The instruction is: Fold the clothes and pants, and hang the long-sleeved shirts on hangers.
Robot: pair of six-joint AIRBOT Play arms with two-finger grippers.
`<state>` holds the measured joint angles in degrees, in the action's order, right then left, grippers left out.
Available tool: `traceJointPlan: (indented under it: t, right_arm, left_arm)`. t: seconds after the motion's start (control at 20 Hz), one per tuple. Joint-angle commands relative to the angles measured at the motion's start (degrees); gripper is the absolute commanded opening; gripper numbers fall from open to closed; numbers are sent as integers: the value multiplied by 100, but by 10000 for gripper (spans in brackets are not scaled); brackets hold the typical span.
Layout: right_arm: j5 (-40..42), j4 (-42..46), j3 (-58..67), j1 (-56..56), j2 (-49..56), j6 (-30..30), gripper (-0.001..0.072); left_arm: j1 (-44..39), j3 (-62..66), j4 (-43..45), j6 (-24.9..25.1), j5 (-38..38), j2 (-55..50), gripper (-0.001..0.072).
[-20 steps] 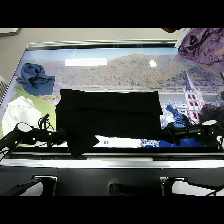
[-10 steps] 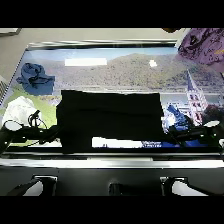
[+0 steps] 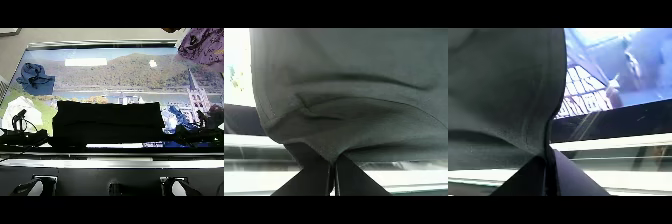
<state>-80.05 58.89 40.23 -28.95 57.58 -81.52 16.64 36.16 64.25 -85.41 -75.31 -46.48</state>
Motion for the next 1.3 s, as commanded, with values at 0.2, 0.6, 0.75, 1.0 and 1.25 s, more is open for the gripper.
traceJointPlan:
  t: [0.2, 0.6, 0.75, 1.0, 1.25]
  right_arm:
    - [752, -898, 225, -2, 214, 822, 30]
    - [1733, -345, 1228, 1008, 1786, 382, 30]
    - [2116, 190, 1825, 1366, 2208, -20, 31]
    - [2044, 210, 2645, 1744, 3075, -22, 31]
    - [2262, 162, 2695, 1749, 3460, -122, 32]
  left_arm:
    - [-310, 1167, 74, 192, 640, -1202, 14]
    - [-621, 2979, 76, 463, 879, -3451, 15]
    - [-662, 3753, 74, 555, 870, -4170, 15]
    - [-837, 4798, 74, 549, 739, -5237, 15]
    - [-887, 5198, 74, 546, 632, -5825, 16]
